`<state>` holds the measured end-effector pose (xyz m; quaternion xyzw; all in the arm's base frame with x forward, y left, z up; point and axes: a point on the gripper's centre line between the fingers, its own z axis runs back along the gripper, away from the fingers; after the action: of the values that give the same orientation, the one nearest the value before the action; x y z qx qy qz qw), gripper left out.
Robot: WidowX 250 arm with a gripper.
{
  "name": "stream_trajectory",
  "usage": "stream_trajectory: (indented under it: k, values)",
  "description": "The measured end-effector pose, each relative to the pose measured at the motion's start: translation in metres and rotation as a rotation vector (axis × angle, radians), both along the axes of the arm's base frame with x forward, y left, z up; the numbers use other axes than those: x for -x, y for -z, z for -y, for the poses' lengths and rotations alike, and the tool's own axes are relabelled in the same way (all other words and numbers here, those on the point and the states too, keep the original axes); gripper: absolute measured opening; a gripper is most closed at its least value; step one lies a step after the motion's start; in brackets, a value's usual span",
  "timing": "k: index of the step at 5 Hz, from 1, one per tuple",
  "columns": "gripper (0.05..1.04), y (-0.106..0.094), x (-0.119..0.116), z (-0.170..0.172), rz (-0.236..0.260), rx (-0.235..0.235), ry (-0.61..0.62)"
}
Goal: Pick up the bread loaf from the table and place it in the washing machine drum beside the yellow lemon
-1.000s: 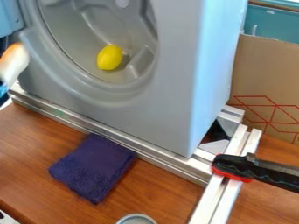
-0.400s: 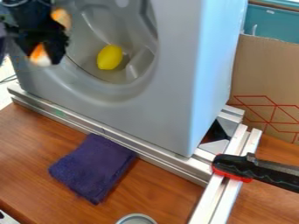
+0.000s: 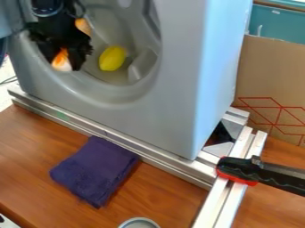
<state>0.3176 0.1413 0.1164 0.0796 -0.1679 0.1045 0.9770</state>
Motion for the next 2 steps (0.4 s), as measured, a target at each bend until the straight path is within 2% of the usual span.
stream_trajectory:
  k: [2]
  values:
    - [0.696, 0.0082, -0.0197, 0.0037, -0.033, -0.055, -0.019]
